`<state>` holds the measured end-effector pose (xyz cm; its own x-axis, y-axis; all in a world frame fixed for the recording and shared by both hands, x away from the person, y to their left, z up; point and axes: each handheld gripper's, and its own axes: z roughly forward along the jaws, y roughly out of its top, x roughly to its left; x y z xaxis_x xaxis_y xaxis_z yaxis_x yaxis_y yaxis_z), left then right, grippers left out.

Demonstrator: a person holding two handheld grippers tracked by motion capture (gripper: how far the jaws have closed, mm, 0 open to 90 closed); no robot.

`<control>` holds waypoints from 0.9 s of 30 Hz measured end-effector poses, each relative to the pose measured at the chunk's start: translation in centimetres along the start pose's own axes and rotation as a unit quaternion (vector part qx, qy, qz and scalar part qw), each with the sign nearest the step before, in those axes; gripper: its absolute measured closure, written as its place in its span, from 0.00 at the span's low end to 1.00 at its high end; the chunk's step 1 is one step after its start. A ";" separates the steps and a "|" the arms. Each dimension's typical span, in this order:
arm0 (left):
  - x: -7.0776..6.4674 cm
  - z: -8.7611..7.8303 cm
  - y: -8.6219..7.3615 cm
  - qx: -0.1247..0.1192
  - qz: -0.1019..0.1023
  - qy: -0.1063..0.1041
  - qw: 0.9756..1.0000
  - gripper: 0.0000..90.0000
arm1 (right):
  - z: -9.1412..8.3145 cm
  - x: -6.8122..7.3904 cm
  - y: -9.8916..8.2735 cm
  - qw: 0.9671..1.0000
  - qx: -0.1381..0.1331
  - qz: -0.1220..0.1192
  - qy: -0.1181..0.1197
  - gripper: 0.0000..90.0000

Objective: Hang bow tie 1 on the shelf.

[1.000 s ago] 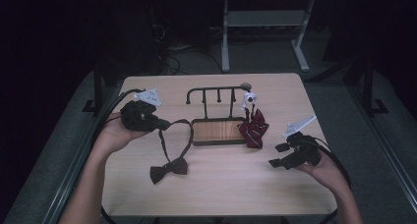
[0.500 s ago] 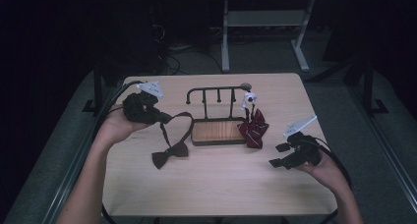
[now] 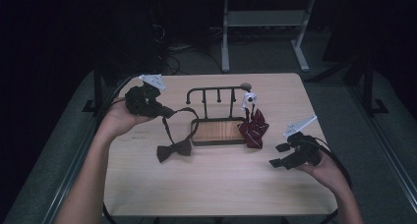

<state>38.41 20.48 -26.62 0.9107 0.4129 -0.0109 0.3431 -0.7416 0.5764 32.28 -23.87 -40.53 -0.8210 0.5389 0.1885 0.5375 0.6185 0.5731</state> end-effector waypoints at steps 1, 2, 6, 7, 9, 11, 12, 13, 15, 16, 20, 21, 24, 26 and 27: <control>0.0 0.0 0.1 0.000 -0.001 0.000 1.000 1.00 | 0.0 0.0 0.0 1.000 0.000 0.000 0.000 0.35; 0.1 -0.1 0.3 0.002 0.000 0.001 1.000 1.00 | -0.1 0.0 0.0 1.000 0.001 0.001 -0.002 0.35; 0.4 -0.1 0.8 0.005 -0.003 0.001 1.000 1.00 | -0.1 0.0 0.0 1.000 -0.001 0.001 -0.001 0.35; 0.5 -0.2 0.9 0.006 -0.002 0.002 1.000 1.00 | -0.2 0.0 -0.1 1.000 -0.001 0.001 -0.001 0.35; 0.7 -0.2 1.2 0.007 0.000 0.003 1.000 1.00 | -0.2 0.0 -0.1 1.000 -0.001 0.001 -0.002 0.35; 0.8 -0.1 1.5 0.010 -0.001 0.004 1.000 1.00 | -0.2 0.0 -0.1 1.000 -0.002 0.000 -0.002 0.35; 0.9 -0.1 1.6 0.012 -0.003 0.004 1.000 1.00 | -0.2 0.0 -0.1 1.000 -0.002 0.001 -0.002 0.35; 1.0 -0.1 1.7 0.013 -0.003 0.005 1.000 1.00 | -0.2 0.0 -0.1 1.000 -0.002 0.001 -0.002 0.35; 1.2 -0.1 1.8 0.012 -0.007 0.005 1.000 1.00 | -0.3 0.0 -0.1 1.000 -0.002 0.001 -0.003 0.35; 1.4 -0.1 1.9 0.013 -0.009 0.005 1.000 1.00 | -0.3 0.0 -0.1 1.000 -0.003 0.001 -0.003 0.35; 1.9 -0.1 2.1 0.017 -0.016 0.010 1.000 1.00 | -0.4 0.0 -0.2 1.000 -0.004 0.001 -0.002 0.35; 2.0 0.0 2.1 0.017 -0.019 0.009 1.000 1.00 | -0.4 -0.1 -0.2 1.000 -0.004 0.000 -0.002 0.35; 2.5 0.2 2.2 0.022 -0.023 0.011 0.999 1.00 | -0.5 -0.1 -0.2 1.000 -0.004 0.000 -0.003 0.35; 2.8 0.3 2.3 0.026 -0.029 0.013 0.999 1.00 | -0.6 0.0 -0.2 1.000 -0.005 0.001 -0.003 0.35; 2.9 0.4 2.3 0.027 -0.032 0.013 0.999 1.00 | -0.6 -0.1 -0.2 1.000 -0.005 0.000 -0.004 0.35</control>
<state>41.97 19.76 -25.64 0.8810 0.4724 -0.0250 0.4123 -0.7407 0.5304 32.12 -24.35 -40.18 -0.8195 0.5435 0.1819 0.5353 0.6123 0.5818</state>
